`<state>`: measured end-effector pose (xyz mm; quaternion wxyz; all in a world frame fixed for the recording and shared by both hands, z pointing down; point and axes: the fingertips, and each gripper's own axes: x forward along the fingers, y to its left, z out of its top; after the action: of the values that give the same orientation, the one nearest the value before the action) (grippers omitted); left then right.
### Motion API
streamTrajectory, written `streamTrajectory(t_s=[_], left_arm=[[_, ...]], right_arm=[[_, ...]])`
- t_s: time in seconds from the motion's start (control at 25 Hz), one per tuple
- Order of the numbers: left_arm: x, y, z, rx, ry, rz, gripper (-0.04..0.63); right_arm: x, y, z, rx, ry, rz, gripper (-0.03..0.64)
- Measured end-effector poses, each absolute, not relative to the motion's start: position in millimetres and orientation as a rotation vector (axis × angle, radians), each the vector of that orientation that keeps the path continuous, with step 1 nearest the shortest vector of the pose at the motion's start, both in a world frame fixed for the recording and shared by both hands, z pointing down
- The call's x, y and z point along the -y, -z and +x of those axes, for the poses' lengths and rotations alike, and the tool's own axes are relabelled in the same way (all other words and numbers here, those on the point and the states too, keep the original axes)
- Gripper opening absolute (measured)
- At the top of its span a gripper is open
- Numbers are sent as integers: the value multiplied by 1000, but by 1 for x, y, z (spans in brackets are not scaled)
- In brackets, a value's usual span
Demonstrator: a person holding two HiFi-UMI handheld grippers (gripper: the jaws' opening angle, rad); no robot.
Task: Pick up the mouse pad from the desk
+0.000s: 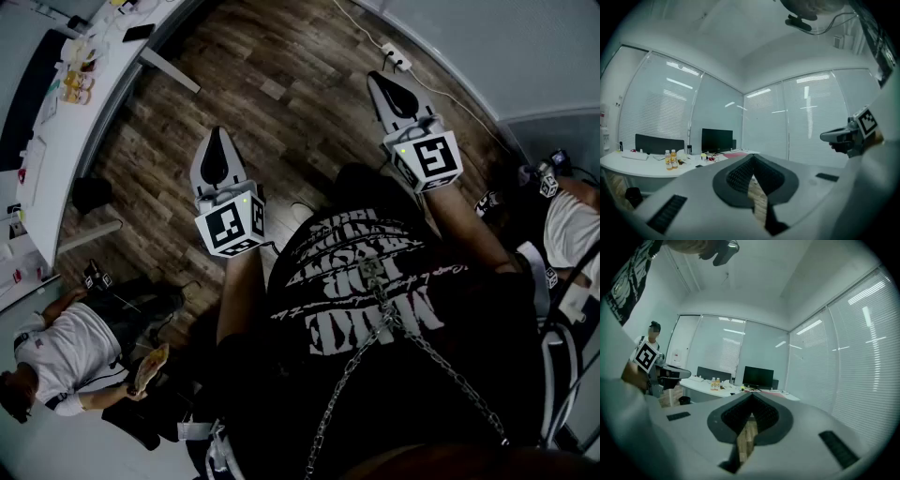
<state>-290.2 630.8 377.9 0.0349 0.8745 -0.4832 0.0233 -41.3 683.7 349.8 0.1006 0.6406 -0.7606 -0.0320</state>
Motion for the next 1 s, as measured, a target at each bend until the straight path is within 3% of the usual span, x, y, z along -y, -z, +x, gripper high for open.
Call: streamTrajectory(t_s=[0.32,1.0], left_arm=[[-586,-406,-263,1449,-110,2656,6],[-479,-364,-123,1463,-22,2664,6]], right_arm=[[-653,-376,-17,2247,63,1865,-6],[-540,-357,106,2364,39,1832,-6]])
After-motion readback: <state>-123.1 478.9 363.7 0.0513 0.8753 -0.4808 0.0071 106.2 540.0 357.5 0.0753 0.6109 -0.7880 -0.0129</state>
